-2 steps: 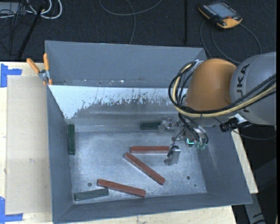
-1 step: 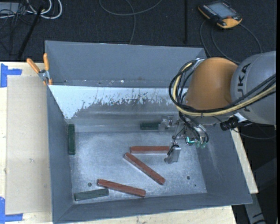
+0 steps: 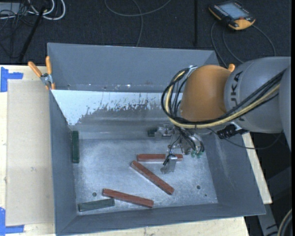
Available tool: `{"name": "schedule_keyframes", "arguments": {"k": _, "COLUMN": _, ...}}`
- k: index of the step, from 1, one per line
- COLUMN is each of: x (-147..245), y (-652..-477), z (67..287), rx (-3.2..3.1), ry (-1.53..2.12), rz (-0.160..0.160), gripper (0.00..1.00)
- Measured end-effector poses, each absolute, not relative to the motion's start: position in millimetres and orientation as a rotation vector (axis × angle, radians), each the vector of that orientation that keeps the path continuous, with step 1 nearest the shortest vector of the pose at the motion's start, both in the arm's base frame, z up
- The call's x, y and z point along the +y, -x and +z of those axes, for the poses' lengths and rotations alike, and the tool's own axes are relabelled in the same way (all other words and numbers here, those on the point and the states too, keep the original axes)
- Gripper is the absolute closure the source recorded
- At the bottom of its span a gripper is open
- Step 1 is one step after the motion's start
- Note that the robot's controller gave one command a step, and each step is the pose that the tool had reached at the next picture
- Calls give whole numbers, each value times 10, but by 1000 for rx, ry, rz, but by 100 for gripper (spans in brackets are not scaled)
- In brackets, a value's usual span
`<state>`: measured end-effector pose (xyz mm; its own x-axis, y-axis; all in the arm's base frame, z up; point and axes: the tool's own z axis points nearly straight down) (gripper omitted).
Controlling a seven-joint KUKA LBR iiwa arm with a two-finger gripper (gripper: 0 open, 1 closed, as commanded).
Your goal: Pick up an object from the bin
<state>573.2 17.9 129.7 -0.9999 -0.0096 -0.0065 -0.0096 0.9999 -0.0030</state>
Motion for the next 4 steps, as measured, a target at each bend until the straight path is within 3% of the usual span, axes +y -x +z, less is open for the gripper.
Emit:
{"name": "schedule_keyframes", "arguments": {"k": 1, "x": 106, "y": -5783, "z": 954, "rx": 3143, "ry": 35, "rz": 9, "gripper": 0}}
{"name": "schedule_keyframes", "arguments": {"k": 2, "x": 326, "y": -6025, "z": 721, "rx": 3135, "ry": -137, "rz": -2, "gripper": 100}}
{"name": "schedule_keyframes", "arguments": {"k": 4, "x": 323, "y": -6024, "z": 723, "rx": 3134, "ry": -138, "rz": -1, "gripper": 100}}
